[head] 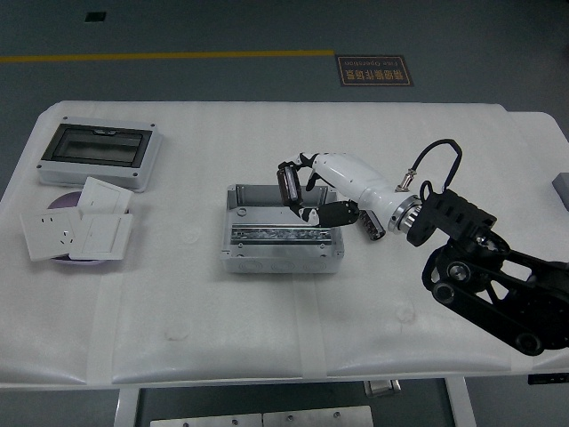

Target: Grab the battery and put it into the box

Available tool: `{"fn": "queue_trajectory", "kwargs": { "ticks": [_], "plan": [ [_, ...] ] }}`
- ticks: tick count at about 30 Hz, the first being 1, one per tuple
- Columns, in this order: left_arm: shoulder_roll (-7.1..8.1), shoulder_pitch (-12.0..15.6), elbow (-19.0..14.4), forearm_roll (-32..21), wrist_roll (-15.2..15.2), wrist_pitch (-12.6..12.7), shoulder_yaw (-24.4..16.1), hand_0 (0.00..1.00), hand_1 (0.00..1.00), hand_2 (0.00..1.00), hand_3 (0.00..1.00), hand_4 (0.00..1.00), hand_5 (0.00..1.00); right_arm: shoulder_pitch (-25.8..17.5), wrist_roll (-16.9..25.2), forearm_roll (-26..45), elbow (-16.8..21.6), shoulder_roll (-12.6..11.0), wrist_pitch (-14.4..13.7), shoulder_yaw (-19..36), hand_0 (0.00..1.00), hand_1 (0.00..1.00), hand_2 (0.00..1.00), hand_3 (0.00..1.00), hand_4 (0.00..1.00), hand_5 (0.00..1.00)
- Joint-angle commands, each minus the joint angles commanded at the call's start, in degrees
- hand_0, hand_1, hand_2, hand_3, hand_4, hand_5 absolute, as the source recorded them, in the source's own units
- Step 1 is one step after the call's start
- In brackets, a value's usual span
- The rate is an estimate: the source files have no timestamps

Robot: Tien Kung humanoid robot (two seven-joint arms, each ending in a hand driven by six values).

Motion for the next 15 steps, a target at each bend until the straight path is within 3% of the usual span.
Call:
{"fn": "queue_trajectory", "kwargs": {
  "ticks": [1, 6, 7, 15],
  "plan": [
    [-0.02, 0.01, 0.00, 0.03, 0.01, -0.01, -0.03, 0.684, 0.681, 0.595, 0.644, 0.709, 0.334, -0.02, -0.06, -1.17, -0.62, 0.41, 0.06, -0.37, 0.808, 0.776, 0.805, 0.853, 0.645, 0.250],
    [-0.05, 0.07, 0.00, -0.09, 0.01, -0.07, 0.14, 0.684, 0.681, 0.595, 0.644, 0.709, 0.334, -0.25, -0.13, -4.15, -2.29, 1.31, 0.02, -1.48, 0.808, 0.776, 0.805, 0.853, 0.645, 0.250],
    [-0.04, 0.08, 0.00, -0.07, 0.02, -0.08, 0.13, 0.684, 0.681, 0.594, 0.645, 0.708, 0.334, -0.32, -0.12, -4.36, -2.46, 1.33, 0.02, -1.61, 0.998, 0.901, 0.886, 0.943, 0.690, 0.273],
    [0.03, 0.04, 0.00, -0.09, -0.02, -0.04, 0.03, 0.683, 0.679, 0.593, 0.644, 0.708, 0.335, -0.31, 0.23, -3.99, -3.00, 0.47, -0.24, -1.72, 0.998, 0.903, 0.883, 0.946, 0.713, 0.292]
  ]
}}
